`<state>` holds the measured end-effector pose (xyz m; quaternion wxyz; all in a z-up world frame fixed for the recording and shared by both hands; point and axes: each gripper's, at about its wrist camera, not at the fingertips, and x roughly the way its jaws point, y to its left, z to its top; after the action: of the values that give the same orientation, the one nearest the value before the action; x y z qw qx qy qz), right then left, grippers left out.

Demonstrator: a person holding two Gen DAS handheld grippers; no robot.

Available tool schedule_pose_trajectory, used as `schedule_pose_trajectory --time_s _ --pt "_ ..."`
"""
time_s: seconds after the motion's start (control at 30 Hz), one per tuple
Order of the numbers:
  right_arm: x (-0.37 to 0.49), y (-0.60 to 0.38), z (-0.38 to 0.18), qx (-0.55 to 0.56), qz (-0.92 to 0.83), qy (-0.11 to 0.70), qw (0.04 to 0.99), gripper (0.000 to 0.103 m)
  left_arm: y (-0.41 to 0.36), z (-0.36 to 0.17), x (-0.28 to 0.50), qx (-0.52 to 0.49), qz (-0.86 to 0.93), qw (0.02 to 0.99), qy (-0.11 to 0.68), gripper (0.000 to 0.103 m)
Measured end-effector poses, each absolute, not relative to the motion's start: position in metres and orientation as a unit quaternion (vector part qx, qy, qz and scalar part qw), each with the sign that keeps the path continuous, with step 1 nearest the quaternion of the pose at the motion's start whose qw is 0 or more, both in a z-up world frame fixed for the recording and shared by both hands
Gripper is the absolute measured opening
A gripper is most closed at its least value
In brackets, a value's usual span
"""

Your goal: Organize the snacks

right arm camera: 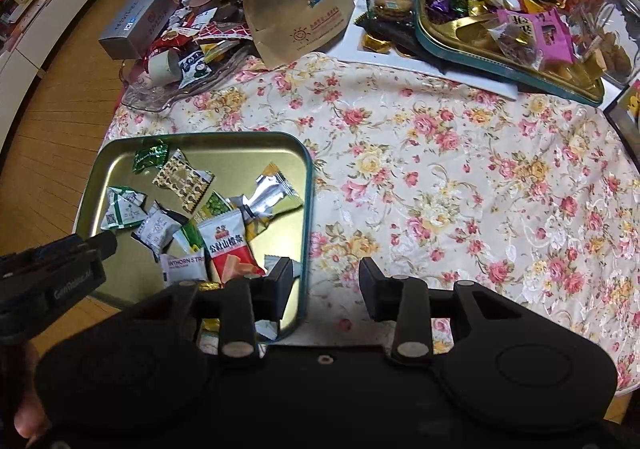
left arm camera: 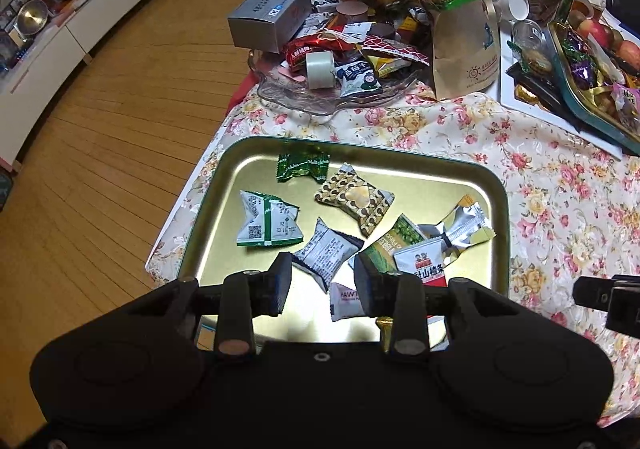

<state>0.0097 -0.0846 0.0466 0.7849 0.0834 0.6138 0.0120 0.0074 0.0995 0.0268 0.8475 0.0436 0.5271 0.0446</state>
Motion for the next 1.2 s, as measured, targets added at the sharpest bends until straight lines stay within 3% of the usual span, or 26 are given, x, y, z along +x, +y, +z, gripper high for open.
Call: schedule_pose_trajectory --time_s 0.5,1.2 --pt "-0.032 -0.111 0.021 0.08 -0.032 0.618 0.782 0.039 0.096 0.017 -0.028 0.041 0.02 0.859 0.51 0.045" --pt "-0.028 -0.09 0.003 0.056 -0.014 0.638 0.768 0.039 0.093 -0.001 -0.018 0.027 0.006 0.835 0.549 0.045"
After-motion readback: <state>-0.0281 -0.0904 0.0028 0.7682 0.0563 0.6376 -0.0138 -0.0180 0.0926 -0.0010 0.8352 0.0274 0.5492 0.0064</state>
